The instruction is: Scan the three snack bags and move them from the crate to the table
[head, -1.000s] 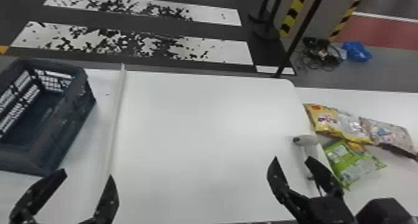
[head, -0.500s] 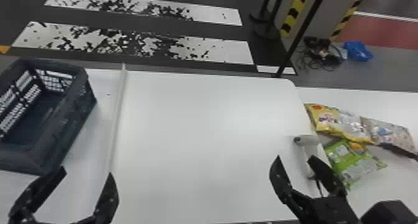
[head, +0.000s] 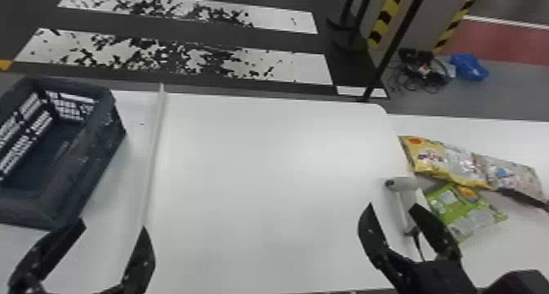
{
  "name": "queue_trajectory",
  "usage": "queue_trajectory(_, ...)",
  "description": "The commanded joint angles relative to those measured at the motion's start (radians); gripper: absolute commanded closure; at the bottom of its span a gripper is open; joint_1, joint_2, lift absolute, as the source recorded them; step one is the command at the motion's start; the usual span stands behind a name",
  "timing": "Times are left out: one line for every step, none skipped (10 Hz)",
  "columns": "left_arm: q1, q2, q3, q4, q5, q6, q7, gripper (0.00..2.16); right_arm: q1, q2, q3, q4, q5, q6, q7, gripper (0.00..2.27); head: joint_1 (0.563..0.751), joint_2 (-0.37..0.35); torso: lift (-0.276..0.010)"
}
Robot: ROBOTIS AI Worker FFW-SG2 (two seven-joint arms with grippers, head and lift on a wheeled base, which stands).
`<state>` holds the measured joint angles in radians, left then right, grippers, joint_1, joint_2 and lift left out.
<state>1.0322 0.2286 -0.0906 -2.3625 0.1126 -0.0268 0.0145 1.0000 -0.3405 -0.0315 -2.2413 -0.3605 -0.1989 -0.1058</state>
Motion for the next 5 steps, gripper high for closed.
queue_trajectory(0.003,0.000,-0.003,-0.004,-0.001,-0.001,-0.004,0.09,0.000,0.000,0.001,0.002,0.002,-0.004,0.000,0.11,0.695,-0.182,-0.062)
queue_trajectory(0.003,0.000,-0.004,-0.007,-0.001,-0.001,-0.005,0.09,0.000,0.000,0.001,0.002,0.003,-0.004,0.000,0.11,0.695,-0.185,-0.062)
queue_trajectory(0.003,0.002,-0.004,-0.011,-0.001,-0.001,-0.007,0.09,0.002,0.000,0.002,0.002,0.005,-0.010,0.000,0.11,0.695,-0.189,-0.062)
queue_trajectory(0.003,0.002,-0.003,-0.012,-0.001,-0.001,-0.007,0.09,0.002,-0.002,0.002,0.002,0.006,-0.016,0.000,0.11,0.695,-0.189,-0.062)
queue_trajectory(0.003,0.002,-0.003,-0.014,-0.001,-0.001,-0.007,0.09,0.002,-0.002,0.002,0.002,0.006,-0.016,0.000,0.11,0.695,-0.189,-0.062)
